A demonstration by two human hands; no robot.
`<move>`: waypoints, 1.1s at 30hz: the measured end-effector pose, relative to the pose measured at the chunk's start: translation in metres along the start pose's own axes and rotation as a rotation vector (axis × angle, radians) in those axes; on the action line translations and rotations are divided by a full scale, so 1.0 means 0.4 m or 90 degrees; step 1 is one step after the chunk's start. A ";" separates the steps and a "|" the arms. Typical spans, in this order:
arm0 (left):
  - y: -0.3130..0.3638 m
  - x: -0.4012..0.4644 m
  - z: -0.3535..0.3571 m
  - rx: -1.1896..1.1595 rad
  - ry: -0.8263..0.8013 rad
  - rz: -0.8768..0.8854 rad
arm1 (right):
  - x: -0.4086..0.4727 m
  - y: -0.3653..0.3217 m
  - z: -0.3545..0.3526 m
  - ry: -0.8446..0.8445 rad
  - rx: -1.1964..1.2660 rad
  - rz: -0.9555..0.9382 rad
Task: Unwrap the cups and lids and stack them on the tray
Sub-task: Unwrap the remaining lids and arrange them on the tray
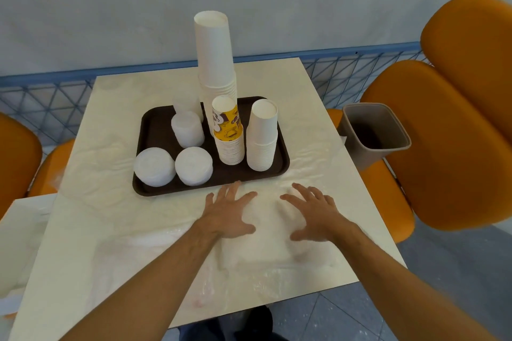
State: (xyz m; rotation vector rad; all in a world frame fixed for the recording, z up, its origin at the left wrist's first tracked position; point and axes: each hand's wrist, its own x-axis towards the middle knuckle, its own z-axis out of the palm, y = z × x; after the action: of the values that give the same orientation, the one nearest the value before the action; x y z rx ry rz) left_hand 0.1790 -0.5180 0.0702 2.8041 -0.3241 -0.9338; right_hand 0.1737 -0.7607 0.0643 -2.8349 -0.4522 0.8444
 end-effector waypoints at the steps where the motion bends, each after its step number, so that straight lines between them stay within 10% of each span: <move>1: 0.001 -0.015 -0.011 -0.027 0.035 0.004 | -0.003 -0.015 -0.010 0.027 0.016 -0.007; 14: -0.045 -0.202 -0.087 -0.350 0.255 -0.031 | -0.010 -0.212 -0.088 0.175 0.181 -0.065; 33: -0.147 -0.168 -0.376 -0.322 0.501 0.104 | 0.037 -0.441 -0.507 0.543 0.360 -0.142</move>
State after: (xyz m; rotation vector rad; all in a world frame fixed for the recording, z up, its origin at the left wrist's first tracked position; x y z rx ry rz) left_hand 0.2267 -0.4304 0.2141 2.3748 -0.1596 0.1486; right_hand 0.2551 -0.6010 0.2648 -2.2562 -0.3134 -0.2731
